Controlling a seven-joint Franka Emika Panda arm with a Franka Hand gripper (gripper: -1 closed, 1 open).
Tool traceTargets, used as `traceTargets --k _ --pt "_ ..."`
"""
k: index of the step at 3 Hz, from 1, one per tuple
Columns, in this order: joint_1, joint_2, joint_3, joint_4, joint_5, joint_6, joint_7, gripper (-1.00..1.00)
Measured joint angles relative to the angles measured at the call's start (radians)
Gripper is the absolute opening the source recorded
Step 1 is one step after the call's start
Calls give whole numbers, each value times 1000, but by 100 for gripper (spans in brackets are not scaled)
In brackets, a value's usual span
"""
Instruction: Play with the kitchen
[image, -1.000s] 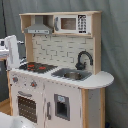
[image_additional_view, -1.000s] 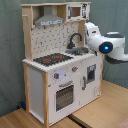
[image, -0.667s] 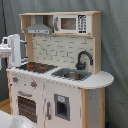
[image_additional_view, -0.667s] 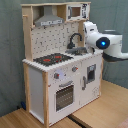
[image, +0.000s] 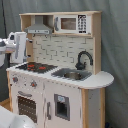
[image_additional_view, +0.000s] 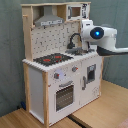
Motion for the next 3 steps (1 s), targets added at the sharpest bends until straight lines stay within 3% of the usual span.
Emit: traceTargets --k 2,3 --pt "-91 95 14 84 153 -20 6 100" --pt "-126 156 17 98 235 -30 19 100"
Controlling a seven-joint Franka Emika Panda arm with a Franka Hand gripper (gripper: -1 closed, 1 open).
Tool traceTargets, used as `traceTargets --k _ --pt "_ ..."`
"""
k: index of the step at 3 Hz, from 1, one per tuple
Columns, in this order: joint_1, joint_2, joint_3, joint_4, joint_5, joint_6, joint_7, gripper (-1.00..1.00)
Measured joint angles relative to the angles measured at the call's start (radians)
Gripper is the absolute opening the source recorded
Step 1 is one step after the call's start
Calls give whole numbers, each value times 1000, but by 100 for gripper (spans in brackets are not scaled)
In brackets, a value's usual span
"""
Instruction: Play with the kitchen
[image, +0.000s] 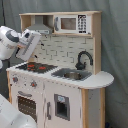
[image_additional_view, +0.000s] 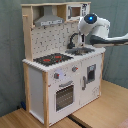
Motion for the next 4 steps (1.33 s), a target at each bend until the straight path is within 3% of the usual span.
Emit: traceTargets --k 1,2,3,4 --pt "-45 77 -2 19 58 -3 1 100" --pt "-71 176 -10 35 79 -33 7 100" --pt "-72 261 -28 46 96 -82 42 100" --pt "-72 322 -51 45 149 -143 48 100"
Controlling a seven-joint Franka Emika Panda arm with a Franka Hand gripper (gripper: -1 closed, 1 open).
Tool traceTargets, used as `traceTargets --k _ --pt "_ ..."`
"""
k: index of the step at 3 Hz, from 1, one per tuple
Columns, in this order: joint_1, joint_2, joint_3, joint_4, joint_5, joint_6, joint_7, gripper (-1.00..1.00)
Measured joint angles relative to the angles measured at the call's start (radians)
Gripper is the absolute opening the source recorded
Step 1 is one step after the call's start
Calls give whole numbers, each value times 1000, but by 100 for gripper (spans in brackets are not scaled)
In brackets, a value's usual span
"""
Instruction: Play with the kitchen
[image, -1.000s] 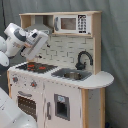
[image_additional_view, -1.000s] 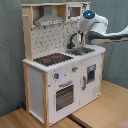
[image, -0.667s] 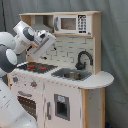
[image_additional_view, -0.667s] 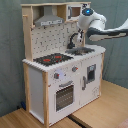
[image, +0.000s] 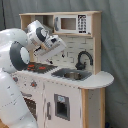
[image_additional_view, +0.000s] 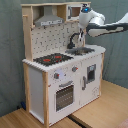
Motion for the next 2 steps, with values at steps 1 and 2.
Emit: traceTargets --k 1,2 --pt "-2 98 -8 -5 17 -35 -2 100" --pt "-2 198 -2 -5 8 -20 -14 100"
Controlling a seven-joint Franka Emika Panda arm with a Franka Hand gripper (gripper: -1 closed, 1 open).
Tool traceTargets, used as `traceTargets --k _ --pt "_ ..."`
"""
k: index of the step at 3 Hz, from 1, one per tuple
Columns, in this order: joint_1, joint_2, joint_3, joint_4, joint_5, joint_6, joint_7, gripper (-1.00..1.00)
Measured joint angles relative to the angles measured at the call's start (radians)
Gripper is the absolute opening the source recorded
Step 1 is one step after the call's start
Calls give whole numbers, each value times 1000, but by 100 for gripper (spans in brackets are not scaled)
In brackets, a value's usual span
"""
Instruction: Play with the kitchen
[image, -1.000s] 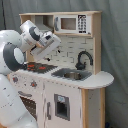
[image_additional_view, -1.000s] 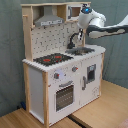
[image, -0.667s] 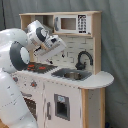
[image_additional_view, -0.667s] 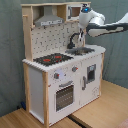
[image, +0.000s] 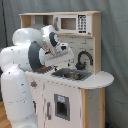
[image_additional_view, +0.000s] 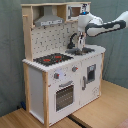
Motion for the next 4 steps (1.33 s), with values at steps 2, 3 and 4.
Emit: traceTargets --k 2,3,4 --pt "5 190 22 -10 -54 48 -18 100" --pt "7 266 25 -31 -100 93 -18 100" --pt "8 266 27 -31 -102 94 -18 100"
